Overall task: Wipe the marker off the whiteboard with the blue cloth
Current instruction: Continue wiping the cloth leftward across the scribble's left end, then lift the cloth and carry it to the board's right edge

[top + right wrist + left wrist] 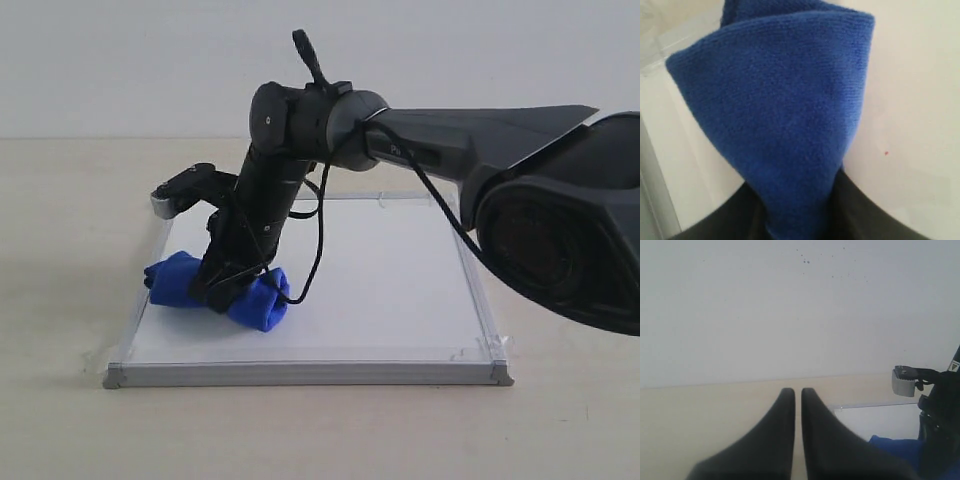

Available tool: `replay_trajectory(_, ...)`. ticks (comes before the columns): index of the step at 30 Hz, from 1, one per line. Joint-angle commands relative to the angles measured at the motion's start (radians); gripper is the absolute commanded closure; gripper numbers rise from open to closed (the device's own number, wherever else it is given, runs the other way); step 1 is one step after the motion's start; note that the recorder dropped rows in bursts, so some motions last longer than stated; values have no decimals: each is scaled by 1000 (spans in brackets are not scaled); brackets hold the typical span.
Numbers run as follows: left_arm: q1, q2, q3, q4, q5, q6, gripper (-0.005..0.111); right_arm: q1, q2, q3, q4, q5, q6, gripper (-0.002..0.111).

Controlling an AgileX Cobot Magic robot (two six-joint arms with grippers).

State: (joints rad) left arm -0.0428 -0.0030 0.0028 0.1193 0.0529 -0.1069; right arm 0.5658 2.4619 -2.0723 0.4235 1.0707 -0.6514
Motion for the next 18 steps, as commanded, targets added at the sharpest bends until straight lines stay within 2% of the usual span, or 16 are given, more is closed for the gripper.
replay_trajectory(1,-2,3,-3,-6,-1,-6,102,-1,13,10,-281,-6,208,108)
replay_trajectory(4,-2,3,-3,-6,-1,-6,102,-3,13,10,-686,16,511,108)
replay_trajectory(6,-2,3,-3,-6,-1,-6,102,-8,4,10,-848,49,629,108)
replay_trajectory(8,-2,3,-3,-6,-1,-6,102,-16,-13,10,-881,59,671,108)
replay_trajectory(13,-2,3,-3,-6,-1,-6,102,-48,-93,12,-792,67,676,108)
replay_trajectory(18,-2,3,-3,-6,-1,-6,102,-86,-224,130,-746,37,691,108)
